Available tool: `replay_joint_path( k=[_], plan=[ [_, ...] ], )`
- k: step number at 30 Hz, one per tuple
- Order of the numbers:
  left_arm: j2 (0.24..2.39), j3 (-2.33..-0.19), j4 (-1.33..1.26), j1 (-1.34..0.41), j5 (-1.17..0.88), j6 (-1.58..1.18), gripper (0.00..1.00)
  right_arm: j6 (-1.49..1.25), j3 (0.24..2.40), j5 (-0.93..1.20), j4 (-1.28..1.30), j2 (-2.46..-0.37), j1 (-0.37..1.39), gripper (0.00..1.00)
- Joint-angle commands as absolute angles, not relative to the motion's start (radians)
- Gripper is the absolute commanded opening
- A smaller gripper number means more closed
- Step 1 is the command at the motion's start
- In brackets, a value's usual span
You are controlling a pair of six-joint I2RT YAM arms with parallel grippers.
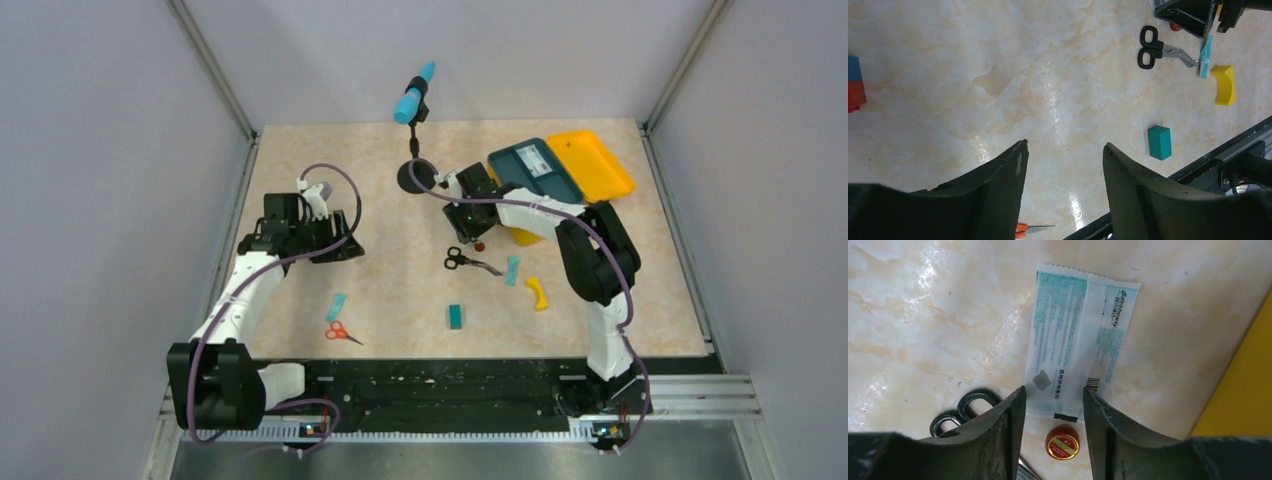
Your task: Organize the medicine kit
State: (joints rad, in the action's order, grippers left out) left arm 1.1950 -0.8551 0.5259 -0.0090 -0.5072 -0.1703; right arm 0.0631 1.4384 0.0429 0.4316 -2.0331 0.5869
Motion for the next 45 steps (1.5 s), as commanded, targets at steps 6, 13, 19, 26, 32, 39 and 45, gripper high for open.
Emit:
replay_joint_path(
  k=[6, 13, 19, 26, 32, 39, 45],
  plan=[
    [1.206, -0.881, 0.468, -0.006, -0.535, -0.183, 0.61, 0.067, 1.436, 0.078, 0.43, -2.07, 0.586, 0.22],
    [1.238, -0.894, 0.446, -0.006, -0.537, -0.184, 0.61, 0.091, 1.436, 0.092, 0.436, -1.994, 0.586, 0.0],
    [1.267, -0.913, 0.449, -0.006, -0.541, -0.189, 0.61, 0.108, 1.445, 0.088, 0.43, -1.929, 0.586, 0.0],
    [1.268, -0.907, 0.446, -0.006, -0.539, -0.191, 0.61, 0.098, 1.431, 0.029, 0.426, -1.944, 0.586, 0.46],
    [1.234, -0.89, 0.449, -0.006, -0.523, -0.176, 0.61, 0.084, 1.427, 0.035, 0.423, -2.008, 0.568, 0.56],
    [1.223, -0.875, 0.446, 0.035, -0.517, -0.173, 0.61, 0.081, 1.405, 0.176, 0.437, -2.042, 0.538, 0.43],
    [1.228, -0.877, 0.434, 0.045, -0.517, -0.177, 0.61, 0.081, 1.373, 0.182, 0.432, -2.051, 0.539, 0.21]
  ],
)
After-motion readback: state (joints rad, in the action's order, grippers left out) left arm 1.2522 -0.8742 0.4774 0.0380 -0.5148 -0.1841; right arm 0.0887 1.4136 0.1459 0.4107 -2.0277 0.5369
